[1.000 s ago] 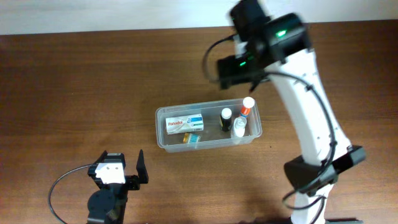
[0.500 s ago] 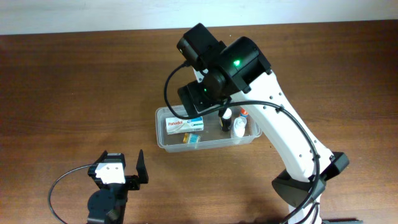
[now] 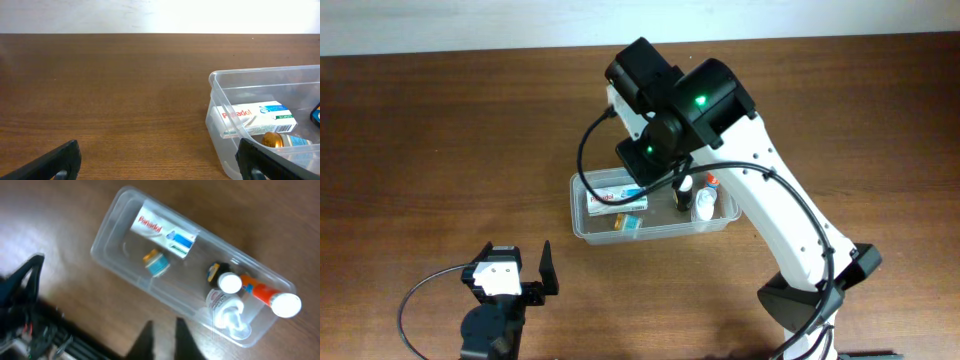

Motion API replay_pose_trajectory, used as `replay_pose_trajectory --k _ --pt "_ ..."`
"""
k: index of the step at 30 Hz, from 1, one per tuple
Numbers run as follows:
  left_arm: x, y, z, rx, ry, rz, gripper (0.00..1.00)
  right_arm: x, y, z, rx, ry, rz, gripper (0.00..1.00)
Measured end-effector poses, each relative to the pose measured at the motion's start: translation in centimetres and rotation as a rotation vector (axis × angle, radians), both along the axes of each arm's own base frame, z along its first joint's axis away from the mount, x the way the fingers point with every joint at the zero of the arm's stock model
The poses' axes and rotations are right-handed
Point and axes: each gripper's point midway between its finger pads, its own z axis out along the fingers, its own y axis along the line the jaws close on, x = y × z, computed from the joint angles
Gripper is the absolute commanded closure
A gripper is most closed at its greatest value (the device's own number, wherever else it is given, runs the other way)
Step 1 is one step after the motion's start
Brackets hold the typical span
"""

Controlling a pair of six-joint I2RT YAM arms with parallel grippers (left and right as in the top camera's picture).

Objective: Pack container
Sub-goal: 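Raise the right arm and move it over the container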

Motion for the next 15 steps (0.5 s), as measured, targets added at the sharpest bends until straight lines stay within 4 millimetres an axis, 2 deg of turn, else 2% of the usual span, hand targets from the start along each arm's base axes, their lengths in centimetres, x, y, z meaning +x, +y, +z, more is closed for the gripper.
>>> replay_pose_trajectory --k 4,8,12,15 --pt "0.0 0.0 0.0 0.0 0.0 0.0 0.0 -0.9 0.0 -1.5 -0.02 0.052 0.064 0.96" --pt "0.0 0.0 0.0 0.0 0.0 0.0 0.0 -2.1 -0.4 -4.0 -0.071 0.132 0.13 0.96" --pt "0.0 0.0 0.0 0.0 0.0 0.0 0.0 -4.6 -0.4 -7.1 -0.096 0.252 0.272 0.96" --pt "0.0 0.0 0.0 0.0 0.0 0.0 0.0 -7.0 0.3 -8.6 -0.076 0.334 0.407 0.96"
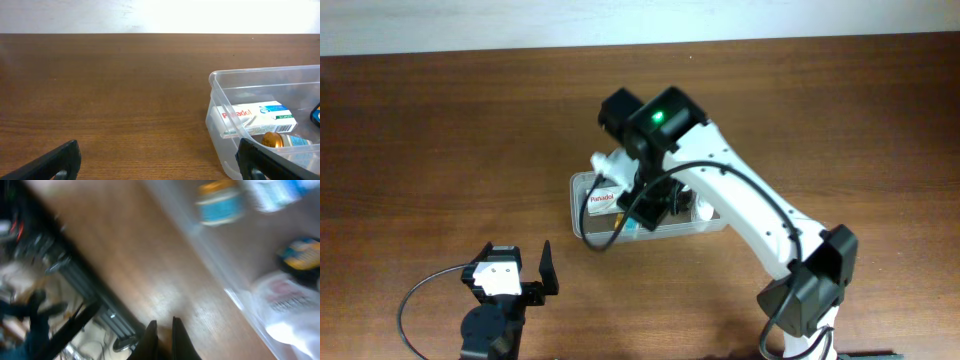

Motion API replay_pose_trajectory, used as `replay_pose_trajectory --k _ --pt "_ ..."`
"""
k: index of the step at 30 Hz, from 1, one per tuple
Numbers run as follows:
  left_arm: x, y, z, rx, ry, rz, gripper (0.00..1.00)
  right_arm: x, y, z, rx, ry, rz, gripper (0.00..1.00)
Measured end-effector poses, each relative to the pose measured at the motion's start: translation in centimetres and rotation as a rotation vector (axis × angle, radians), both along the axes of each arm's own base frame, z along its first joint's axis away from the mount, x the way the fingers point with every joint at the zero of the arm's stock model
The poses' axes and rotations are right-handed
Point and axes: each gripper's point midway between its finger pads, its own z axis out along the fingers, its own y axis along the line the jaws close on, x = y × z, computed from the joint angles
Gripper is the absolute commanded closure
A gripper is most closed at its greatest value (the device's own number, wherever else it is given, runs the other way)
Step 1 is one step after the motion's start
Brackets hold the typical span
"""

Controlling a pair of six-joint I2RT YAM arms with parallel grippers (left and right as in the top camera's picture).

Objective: Pack container

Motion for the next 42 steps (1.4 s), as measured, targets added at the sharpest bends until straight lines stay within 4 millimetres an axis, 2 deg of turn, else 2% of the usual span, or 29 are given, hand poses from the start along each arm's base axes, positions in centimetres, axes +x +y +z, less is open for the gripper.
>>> replay_pose_trajectory --k 8,11,17,24,32,42 --pt "0.0 0.0 0.0 0.0 0.0 0.0 0.0 -4.7 1.7 -1.8 0.109 0.15 0.259 0.96" --pt "0.0 0.0 0.0 0.0 0.0 0.0 0.0 -5.5 2.6 -2.3 0.158 0.157 0.327 0.96" --pt "0.0 0.0 0.0 0.0 0.0 0.0 0.0 -5.5 5.1 -4.6 0.244 0.101 0.406 0.96" --pt "0.0 0.0 0.0 0.0 0.0 0.0 0.0 -5.7 5.2 -6.8 0.252 0.101 0.424 0.96" --pt "0.0 0.0 0.0 0.0 0.0 0.0 0.0 -4.3 6.2 -7.4 0.28 0.023 0.441 0.96" --pt "0.0 0.0 0.0 0.0 0.0 0.0 0.0 -3.4 6.3 -7.7 0.267 -0.02 0.451 0.96"
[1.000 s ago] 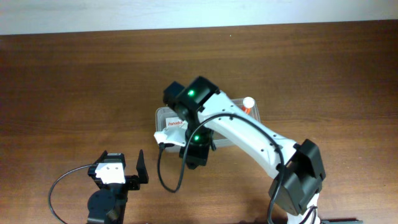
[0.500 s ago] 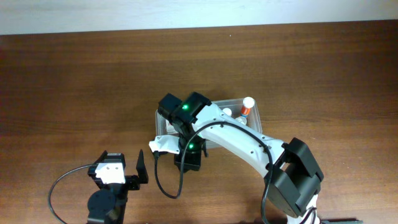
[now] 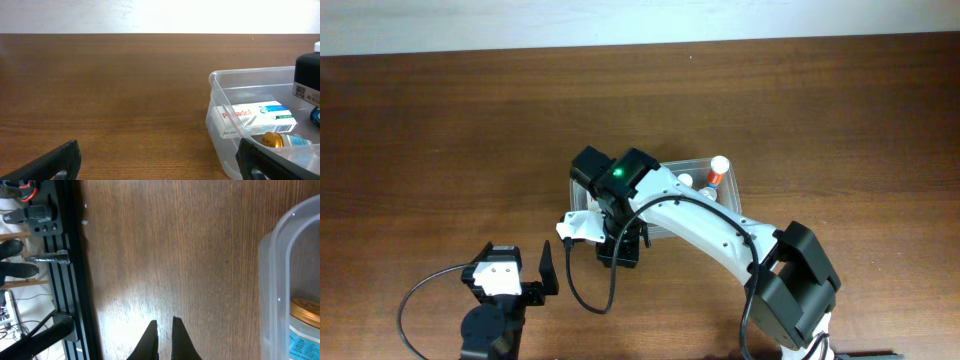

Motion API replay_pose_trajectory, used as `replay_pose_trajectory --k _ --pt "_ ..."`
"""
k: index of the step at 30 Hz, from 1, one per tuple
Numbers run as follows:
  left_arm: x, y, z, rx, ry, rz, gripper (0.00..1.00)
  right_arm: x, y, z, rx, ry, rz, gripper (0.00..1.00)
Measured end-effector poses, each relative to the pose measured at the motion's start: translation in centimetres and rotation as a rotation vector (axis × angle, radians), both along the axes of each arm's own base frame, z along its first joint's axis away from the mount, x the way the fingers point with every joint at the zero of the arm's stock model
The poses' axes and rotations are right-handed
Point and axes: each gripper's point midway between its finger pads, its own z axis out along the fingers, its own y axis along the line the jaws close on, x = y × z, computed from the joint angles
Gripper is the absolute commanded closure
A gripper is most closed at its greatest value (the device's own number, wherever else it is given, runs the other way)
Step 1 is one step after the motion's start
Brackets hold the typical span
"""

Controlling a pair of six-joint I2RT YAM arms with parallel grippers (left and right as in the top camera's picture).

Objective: Pack container

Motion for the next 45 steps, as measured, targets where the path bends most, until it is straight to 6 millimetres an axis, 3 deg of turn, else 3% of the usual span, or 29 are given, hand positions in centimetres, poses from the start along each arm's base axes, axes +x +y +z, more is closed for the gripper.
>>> replay_pose_trajectory --k 10,19,26,34,45 --pt "0.0 0.0 0.0 0.0 0.0 0.0 0.0 1.0 0.5 -0.4 0.017 -0.048 0.001 0.96" --pt "0.0 0.0 0.0 0.0 0.0 0.0 0.0 1.4 0.1 -2.6 0.0 -0.082 0.0 0.96" --pt "0.0 0.0 0.0 0.0 0.0 0.0 0.0 2.3 -0.2 -3.1 -0.021 -0.132 -0.002 0.96" --pt "0.0 0.0 0.0 0.0 0.0 0.0 0.0 4.1 -0.1 -3.1 0.003 -0.174 -0.038 0.96" --pt "0.0 0.0 0.0 0.0 0.0 0.0 0.0 7.5 -1.8 -3.0 0.012 -0.185 -0.159 0.96"
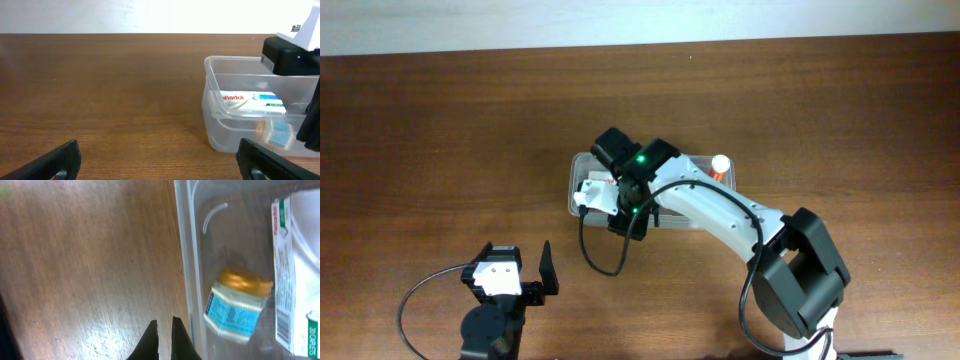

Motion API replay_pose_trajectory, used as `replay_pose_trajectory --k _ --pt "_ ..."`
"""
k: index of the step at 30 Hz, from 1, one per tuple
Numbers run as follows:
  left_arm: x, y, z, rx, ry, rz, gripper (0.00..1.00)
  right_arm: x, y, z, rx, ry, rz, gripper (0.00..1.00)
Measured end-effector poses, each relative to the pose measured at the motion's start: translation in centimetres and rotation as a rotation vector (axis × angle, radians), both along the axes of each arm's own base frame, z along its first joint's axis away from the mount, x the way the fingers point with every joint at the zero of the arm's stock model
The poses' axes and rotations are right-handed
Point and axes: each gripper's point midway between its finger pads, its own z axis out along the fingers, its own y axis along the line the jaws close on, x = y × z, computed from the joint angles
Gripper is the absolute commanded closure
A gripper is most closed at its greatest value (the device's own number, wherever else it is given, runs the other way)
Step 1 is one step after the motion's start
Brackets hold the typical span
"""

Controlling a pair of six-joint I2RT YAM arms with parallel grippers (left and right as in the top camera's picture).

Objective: Pack container

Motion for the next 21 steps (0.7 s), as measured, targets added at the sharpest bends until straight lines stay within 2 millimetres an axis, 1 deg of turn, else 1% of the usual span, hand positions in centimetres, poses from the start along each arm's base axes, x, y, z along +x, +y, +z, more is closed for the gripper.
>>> replay_pose_trajectory --k 3,6,11,13,15,18,21 --pt "0.0 0.0 0.0 0.0 0.0 0.0 0.01 -0.2 0.0 0.1 0.007 0.018 -0.001 0.96" --pt "0.0 0.0 0.0 0.0 0.0 0.0 0.0 -1.3 -0.3 0.1 0.002 0.068 -0.001 0.96" --pt "0.0 0.0 0.0 0.0 0.0 0.0 0.0 -3.4 -1.9 0.1 -0.067 0.163 -0.01 0.96" --pt "0.0 0.0 0.0 0.0 0.0 0.0 0.0 -3.9 -2.7 0.0 -0.105 0.185 -0.022 0.96" --pt "0.0 0.0 0.0 0.0 0.0 0.0 0.0 -3.9 -3.6 -0.2 -0.159 0.182 -0.061 0.96" --pt "0.0 0.0 0.0 0.0 0.0 0.0 0.0 -3.2 -5.3 -0.6 -0.267 0.145 -0.153 0.96" --pt "0.0 0.0 0.0 0.0 0.0 0.0 0.0 -2.6 -6.5 -0.8 -0.337 0.109 -0.218 0.96"
